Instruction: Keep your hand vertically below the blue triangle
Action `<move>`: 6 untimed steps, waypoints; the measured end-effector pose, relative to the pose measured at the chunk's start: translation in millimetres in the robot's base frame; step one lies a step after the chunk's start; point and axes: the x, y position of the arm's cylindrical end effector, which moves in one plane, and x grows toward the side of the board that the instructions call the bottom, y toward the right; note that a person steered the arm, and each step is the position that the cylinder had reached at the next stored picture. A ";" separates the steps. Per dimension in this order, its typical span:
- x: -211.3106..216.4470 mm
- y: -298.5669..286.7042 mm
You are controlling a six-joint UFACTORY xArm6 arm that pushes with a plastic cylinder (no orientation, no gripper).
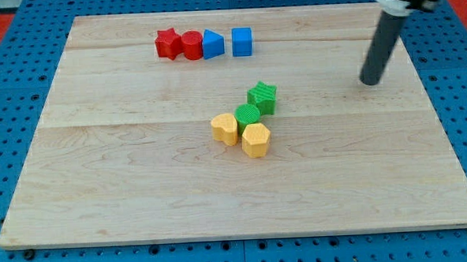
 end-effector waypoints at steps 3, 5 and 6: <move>-5.9 -220.4; -1.9 -203.3; 8.8 -183.8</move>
